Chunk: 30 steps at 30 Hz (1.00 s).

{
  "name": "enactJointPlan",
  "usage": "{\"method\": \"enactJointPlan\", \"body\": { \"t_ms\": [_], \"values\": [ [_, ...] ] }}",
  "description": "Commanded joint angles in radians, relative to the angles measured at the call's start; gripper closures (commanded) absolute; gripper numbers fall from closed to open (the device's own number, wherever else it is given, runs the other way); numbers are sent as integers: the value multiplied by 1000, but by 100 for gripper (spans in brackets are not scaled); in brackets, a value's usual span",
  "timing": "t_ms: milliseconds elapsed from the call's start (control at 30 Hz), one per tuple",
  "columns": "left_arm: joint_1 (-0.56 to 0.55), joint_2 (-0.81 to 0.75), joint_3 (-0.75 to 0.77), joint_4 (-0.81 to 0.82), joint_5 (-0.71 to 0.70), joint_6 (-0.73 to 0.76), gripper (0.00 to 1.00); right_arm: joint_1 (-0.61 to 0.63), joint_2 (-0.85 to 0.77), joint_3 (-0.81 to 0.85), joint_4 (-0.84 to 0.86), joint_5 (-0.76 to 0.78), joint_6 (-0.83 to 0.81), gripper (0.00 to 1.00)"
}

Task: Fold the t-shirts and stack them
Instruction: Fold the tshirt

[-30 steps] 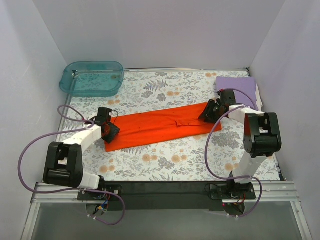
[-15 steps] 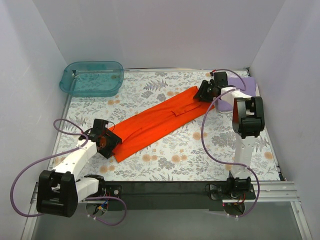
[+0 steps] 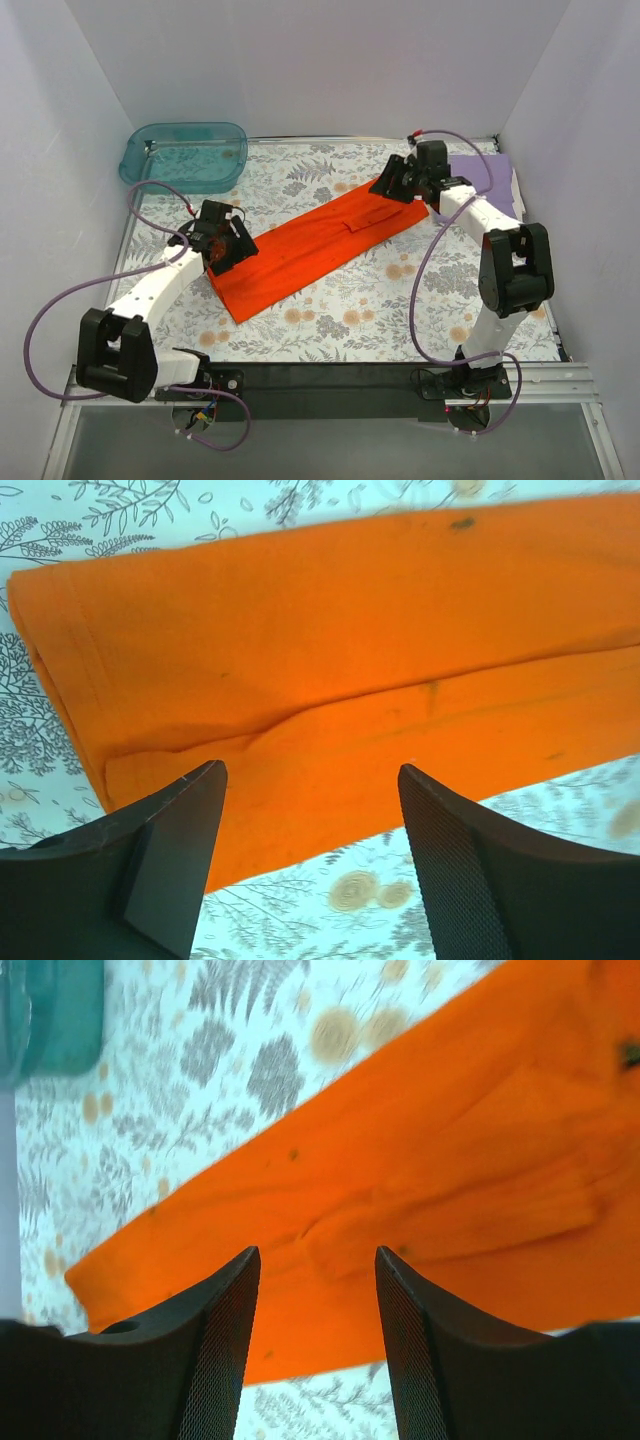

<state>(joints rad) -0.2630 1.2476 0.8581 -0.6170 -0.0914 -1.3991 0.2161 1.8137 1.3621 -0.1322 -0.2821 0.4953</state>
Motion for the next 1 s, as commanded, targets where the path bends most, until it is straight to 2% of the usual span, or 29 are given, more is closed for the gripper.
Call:
{"method": "enactJointPlan", "body": {
  "t_ms": [0, 100, 300, 600, 733, 833, 967],
  "values": [
    [-8, 52, -1, 2, -24, 65, 37, 74, -40, -130, 66, 35, 121, 52],
    [-10, 79, -45, 14, -21, 32, 42, 135, -56, -211, 124, 44, 210, 53],
    [-9, 110, -131, -12, -77, -93, 46, 169, -36, -305, 181, 110, 339, 52],
    [-10, 138, -191, -4, 30, -118, 46, 166, 88, -281, 197, 149, 344, 52],
    [-12, 185, -191, 2, 162, -115, 46, 132, 167, -200, 191, 159, 264, 52],
    [-42, 220, -194, 19, 275, -142, 46, 71, 251, -109, 155, 95, 172, 52],
    [-125, 297, -165, 77, 412, -204, 45, 17, 383, 177, 22, 55, 15, 52]
  ]
}}
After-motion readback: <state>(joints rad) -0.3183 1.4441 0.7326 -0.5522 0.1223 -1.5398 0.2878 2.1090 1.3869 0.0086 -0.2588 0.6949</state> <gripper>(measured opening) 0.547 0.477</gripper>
